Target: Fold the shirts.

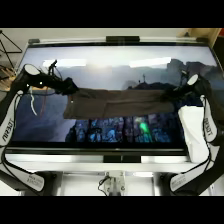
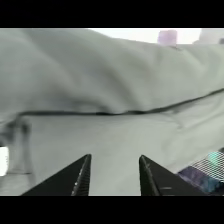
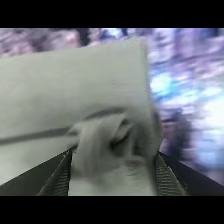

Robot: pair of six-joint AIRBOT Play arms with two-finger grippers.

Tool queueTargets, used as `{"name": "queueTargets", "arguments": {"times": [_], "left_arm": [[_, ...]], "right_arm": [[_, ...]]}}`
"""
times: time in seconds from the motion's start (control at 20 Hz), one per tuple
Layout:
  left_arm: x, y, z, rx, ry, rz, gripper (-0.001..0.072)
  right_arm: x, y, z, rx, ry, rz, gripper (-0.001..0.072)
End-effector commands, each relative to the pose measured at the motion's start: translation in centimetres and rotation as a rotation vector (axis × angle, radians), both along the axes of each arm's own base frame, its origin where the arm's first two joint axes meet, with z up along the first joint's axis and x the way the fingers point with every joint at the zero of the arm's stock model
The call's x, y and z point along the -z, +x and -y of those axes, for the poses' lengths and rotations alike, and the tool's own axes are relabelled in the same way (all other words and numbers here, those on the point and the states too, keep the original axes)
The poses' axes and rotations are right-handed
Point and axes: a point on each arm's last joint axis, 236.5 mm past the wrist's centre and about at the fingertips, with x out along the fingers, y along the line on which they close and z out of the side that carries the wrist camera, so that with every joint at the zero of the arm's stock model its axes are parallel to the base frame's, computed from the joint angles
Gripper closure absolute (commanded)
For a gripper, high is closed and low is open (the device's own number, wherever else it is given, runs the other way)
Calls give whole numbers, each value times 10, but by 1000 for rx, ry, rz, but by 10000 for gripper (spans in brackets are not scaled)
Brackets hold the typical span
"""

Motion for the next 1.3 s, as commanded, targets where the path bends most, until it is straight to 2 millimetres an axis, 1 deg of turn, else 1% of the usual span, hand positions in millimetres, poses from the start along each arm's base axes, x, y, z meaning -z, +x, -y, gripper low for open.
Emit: {"name": "queueTargets", "arguments": {"times": [0.0, 0.05, 0.1, 0.15, 0.2, 0.25, 0.3, 0.35, 0.4, 0.5, 0.6, 0.65, 0.7, 0.75, 0.8, 0.85, 0.95, 1.0, 1.05, 1.1, 1.15, 1.2, 1.25], "left_arm": [[-28, -6, 33, 70, -59, 62, 324], [-33, -8, 48, 87, -89, 73, 324], [-36, -8, 60, 94, -101, 86, 324], [-37, -7, 74, 101, -102, 105, 325], [-36, -7, 87, 111, -101, 121, 328], [-34, -9, 103, 127, -100, 130, 381], [-29, -15, 121, 151, -101, 128, 574], [-22, -22, 139, 180, -100, 121, 675], [-12, -30, 158, 208, -98, 110, 675], [16, -50, 204, 215, -108, 38, 675], [36, -72, 247, 251, -116, 22, 676], [43, -81, 265, 259, -113, 31, 676], [47, -86, 282, 238, -118, 33, 676], [49, -88, 295, 209, -126, 36, 676], [50, -91, 309, 175, -141, 39, 676], [49, -92, 322, 142, -169, 39, 676], [44, -91, 350, 27, -271, 11, 677], [39, -88, 358, -17, -307, 11, 676], [35, -85, 359, -32, -317, 20, 676], [29, -82, 354, -13, -315, 38, 677], [22, -81, 346, 42, -304, 68, 677], [14, -79, 330, 114, -278, 97, 678], [7, -77, 309, 173, -235, 113, 678]], "right_arm": [[10, -34, -33, -70, 174, -142, 260], [8, -38, -35, -89, 181, -149, 451], [4, -39, -38, -99, 191, -149, 547], [-3, -38, -40, -109, 199, -135, 629], [-14, -35, -42, -108, 204, -109, 629], [-29, -31, -43, -109, 203, -74, 629], [-47, -28, -43, -113, 197, -35, 629], [-67, -27, -43, -118, 188, 3, 629], [-92, -28, -45, -124, 184, 44, 629], [-146, -40, -58, -123, 223, 103, 629], [-202, -60, -78, -145, 284, 166, 629], [-228, -72, -86, -150, 302, 196, 629], [-250, -85, -92, -153, 315, 219, 629], [-270, -99, -98, -161, 323, 240, 629], [-286, -113, -102, -164, 327, 253, 629], [-300, -126, -105, -155, 328, 261, 629], [-318, -140, -108, -134, 323, 288, 628], [-322, -143, -108, -122, 323, 294, 628], [-323, -143, -108, -111, 327, 291, 628], [-322, -142, -108, -102, 330, 286, 629], [-321, -138, -108, -97, 332, 292, 629], [-320, -133, -109, -97, 331, 303, 629], [-319, -126, -114, -100, 331, 317, 629]]}}
